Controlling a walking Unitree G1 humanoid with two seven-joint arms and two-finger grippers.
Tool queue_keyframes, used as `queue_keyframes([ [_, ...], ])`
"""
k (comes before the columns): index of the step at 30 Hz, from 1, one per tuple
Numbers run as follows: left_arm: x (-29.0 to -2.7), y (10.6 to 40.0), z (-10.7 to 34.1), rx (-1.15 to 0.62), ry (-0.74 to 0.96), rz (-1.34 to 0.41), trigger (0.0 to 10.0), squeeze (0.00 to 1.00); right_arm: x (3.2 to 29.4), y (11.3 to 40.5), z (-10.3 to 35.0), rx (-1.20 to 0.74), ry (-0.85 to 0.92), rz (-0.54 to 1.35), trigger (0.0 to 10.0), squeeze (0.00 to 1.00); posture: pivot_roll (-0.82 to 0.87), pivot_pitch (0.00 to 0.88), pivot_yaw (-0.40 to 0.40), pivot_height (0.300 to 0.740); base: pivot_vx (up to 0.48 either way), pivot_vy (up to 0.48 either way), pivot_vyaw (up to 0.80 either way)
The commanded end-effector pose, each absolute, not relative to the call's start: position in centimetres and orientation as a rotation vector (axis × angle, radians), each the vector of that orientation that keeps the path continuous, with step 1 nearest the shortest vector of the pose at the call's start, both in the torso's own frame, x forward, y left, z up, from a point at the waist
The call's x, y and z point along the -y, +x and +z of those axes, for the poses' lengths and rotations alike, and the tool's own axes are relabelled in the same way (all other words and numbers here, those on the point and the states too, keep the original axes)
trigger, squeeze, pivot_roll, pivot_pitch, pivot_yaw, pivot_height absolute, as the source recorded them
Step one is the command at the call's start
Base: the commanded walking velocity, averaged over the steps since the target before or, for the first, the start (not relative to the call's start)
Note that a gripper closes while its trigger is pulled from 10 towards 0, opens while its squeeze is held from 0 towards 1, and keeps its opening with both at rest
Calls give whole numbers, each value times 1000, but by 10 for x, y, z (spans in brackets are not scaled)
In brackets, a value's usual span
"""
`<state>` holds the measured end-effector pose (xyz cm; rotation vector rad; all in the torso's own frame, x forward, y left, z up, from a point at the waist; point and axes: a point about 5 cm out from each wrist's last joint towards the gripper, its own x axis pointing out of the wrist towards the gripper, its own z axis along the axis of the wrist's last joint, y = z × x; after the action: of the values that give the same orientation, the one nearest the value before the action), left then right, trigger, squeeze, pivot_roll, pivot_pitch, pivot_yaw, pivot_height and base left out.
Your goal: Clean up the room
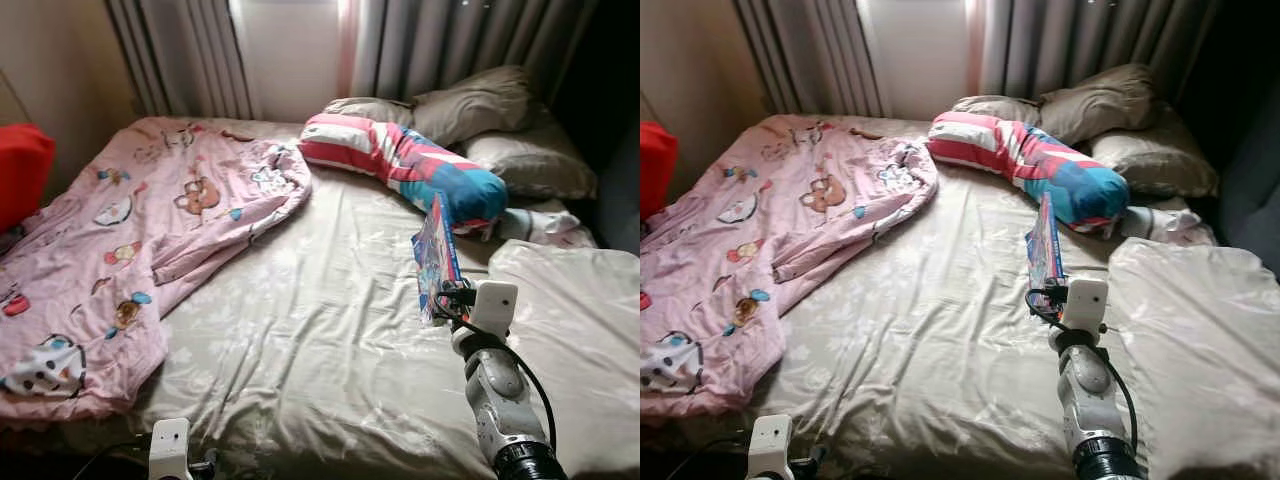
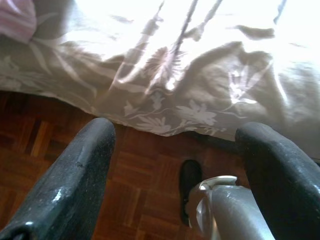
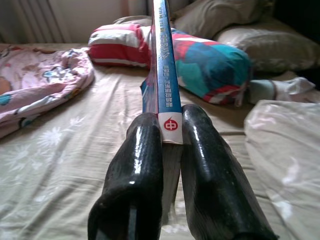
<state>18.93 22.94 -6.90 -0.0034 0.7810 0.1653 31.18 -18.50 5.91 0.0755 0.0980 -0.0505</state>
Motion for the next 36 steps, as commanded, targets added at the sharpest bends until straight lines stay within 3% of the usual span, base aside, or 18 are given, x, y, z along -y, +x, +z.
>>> queue_keyframes([
  [1,-230,183,-73,-817,8,155,10000,0,186,315,66,-60,83,-57,10000,0,-25,0,7,720,0,0,0],
  [9,-229,182,-73,-818,14,143,10000,0,187,315,66,-58,83,-63,10000,0,-23,0,4,720,0,0,0],
  [28,-230,178,-75,-832,15,144,10000,0,187,317,67,-59,82,-69,10000,0,-24,0,3,720,276,0,0],
  [36,-228,179,-75,-829,9,141,10000,0,186,316,65,-63,81,-67,10000,0,-23,0,4,720,0,0,0],
])
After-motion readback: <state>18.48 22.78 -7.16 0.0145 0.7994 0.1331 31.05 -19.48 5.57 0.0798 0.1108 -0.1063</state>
